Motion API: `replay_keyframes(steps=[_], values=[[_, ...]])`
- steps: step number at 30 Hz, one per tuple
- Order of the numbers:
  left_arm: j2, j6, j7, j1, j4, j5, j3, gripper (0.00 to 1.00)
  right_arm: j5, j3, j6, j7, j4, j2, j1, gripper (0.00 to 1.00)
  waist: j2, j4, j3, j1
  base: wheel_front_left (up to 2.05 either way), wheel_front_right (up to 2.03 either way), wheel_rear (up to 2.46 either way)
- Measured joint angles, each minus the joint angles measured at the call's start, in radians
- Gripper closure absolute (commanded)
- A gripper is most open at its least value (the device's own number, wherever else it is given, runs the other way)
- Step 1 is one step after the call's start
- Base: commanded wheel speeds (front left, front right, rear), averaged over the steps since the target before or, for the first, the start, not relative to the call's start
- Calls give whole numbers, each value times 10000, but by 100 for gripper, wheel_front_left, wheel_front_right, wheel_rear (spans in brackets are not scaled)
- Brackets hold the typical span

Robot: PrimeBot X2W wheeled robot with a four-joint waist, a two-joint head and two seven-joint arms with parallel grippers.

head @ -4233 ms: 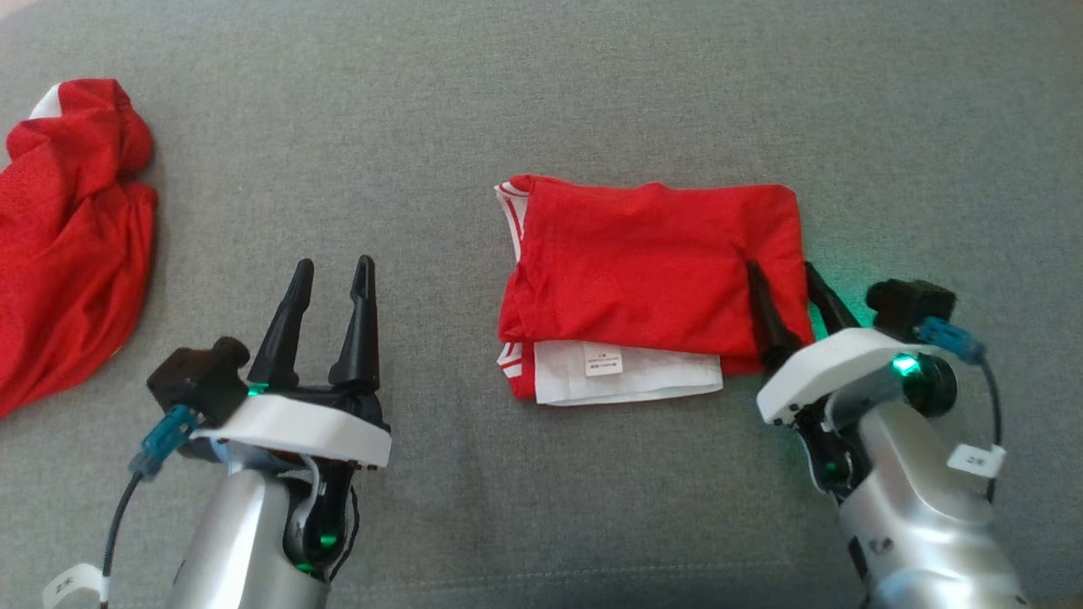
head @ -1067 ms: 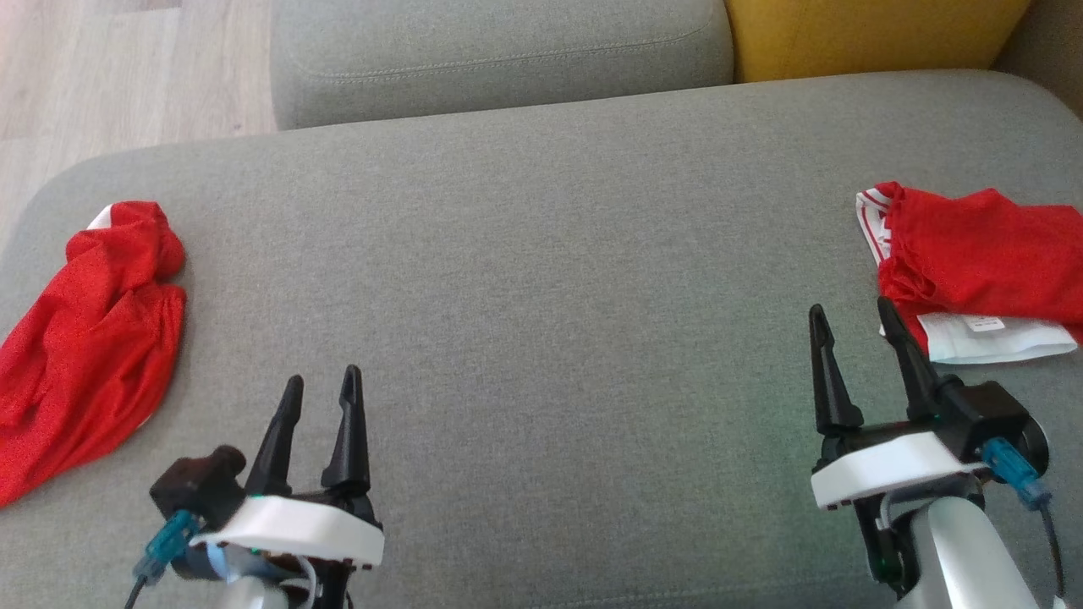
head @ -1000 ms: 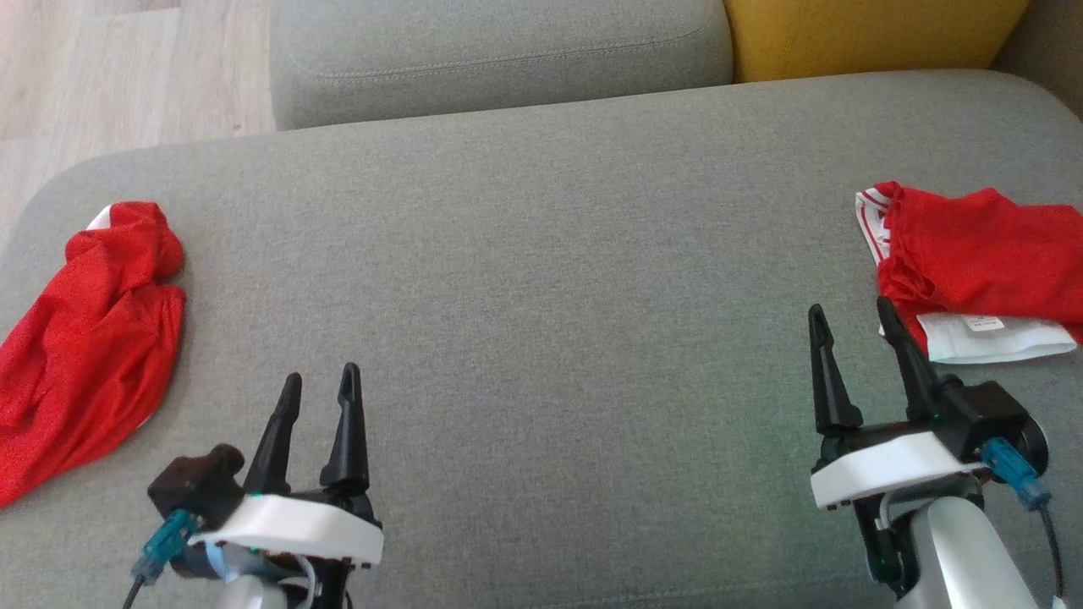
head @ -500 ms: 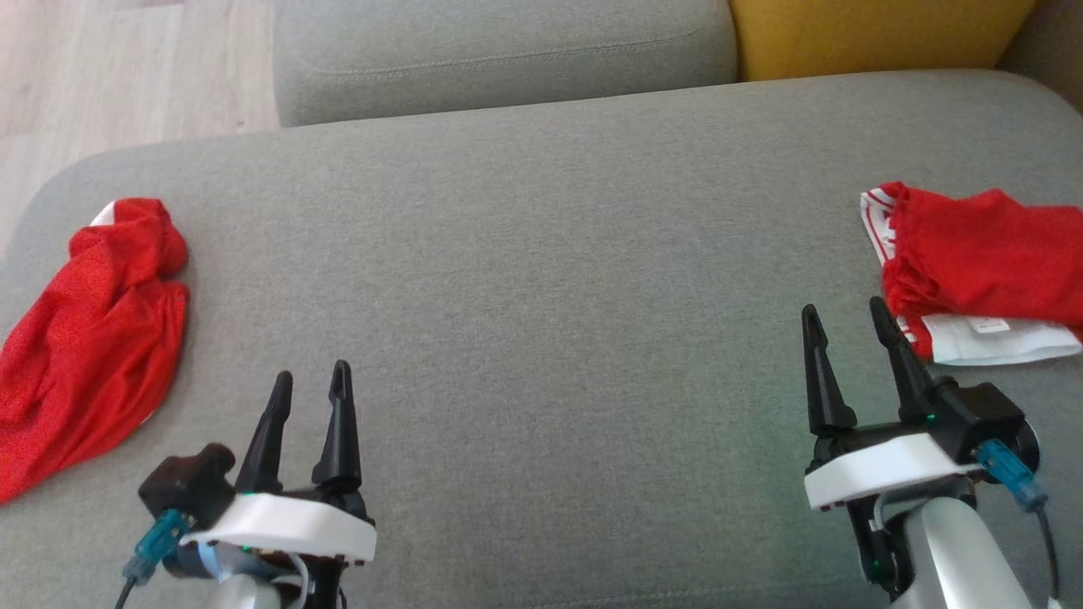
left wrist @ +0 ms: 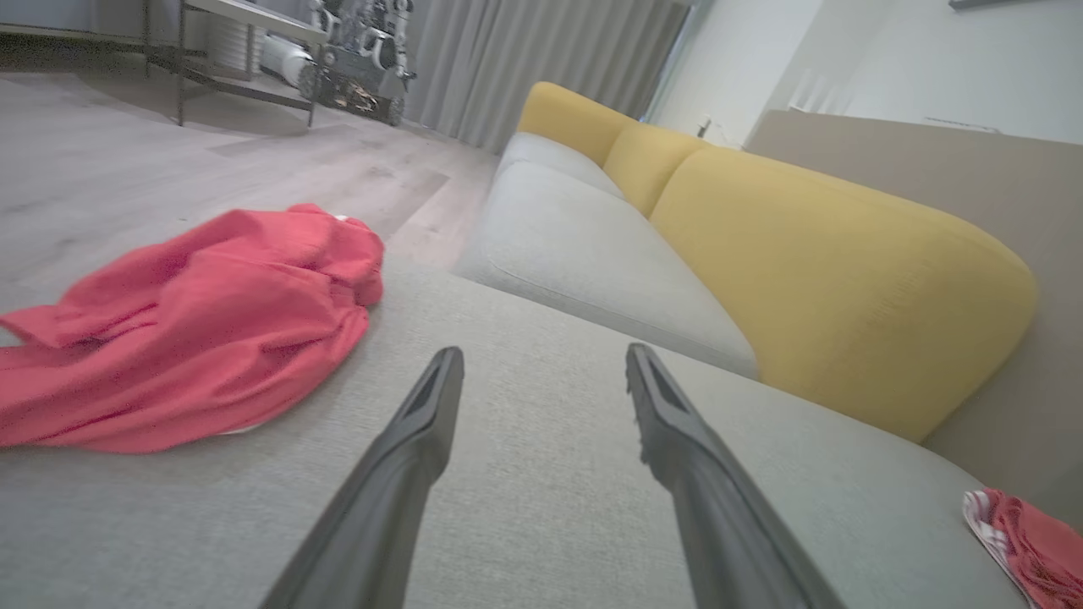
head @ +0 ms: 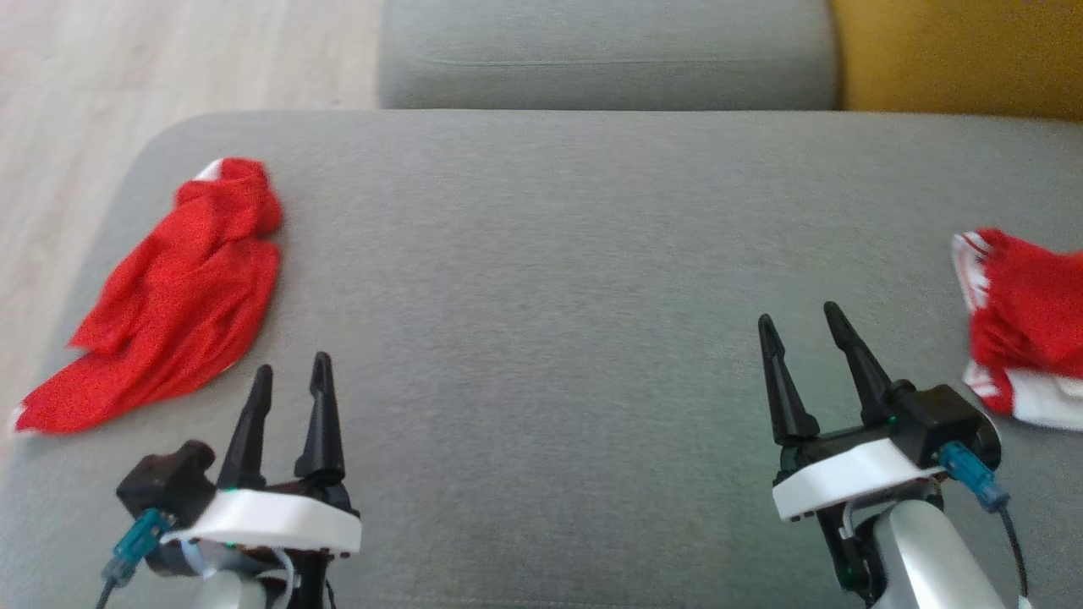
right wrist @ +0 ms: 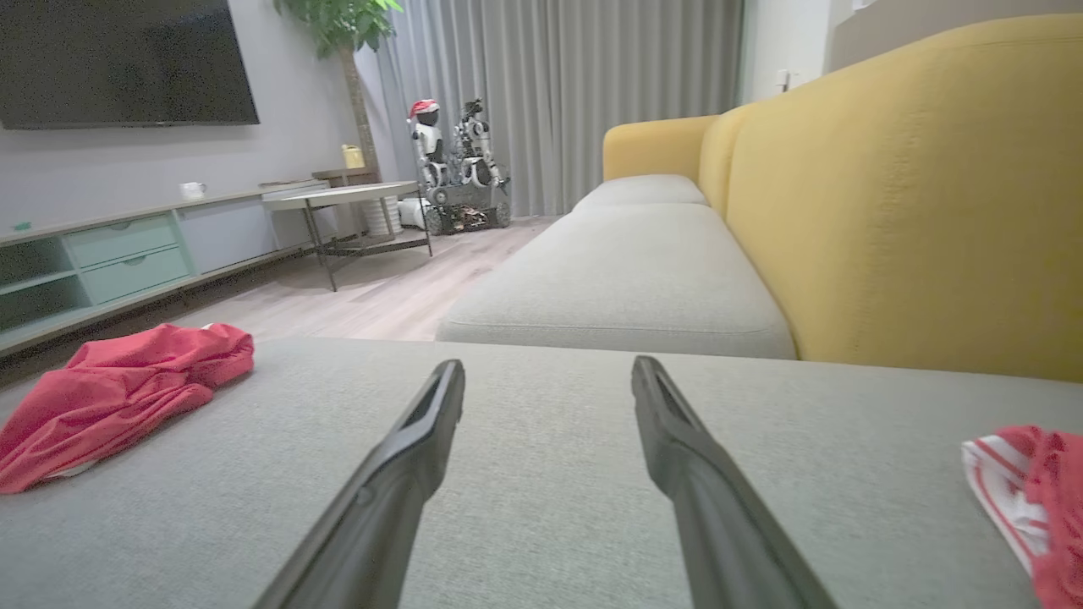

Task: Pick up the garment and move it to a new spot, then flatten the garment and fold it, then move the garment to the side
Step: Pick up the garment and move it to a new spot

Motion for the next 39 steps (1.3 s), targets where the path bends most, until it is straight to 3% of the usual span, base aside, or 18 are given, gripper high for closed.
replay_keyframes(steps=[14, 21, 28, 39], values=[[8, -12, 0, 33, -8, 33, 401, 0, 203, 265, 0, 10, 257, 0, 15, 0, 0, 2094, -200, 0, 0, 0, 0], [13, -10, 0, 368, -15, 130, 485, 0, 437, 483, 0, 2, 360, 4, 102, 0, 0, 2800, -413, 0, 0, 0, 0], [19, 169, 0, 441, -17, 102, 782, 0, 545, 606, 0, -8, 453, 4, 420, 0, 0, 3033, -530, 0, 0, 0, 0], [13, 63, 0, 247, -36, 104, 1586, 0, 541, 955, 0, 2, 374, 6, 398, 0, 0, 2614, -126, 0, 0, 0, 0]])
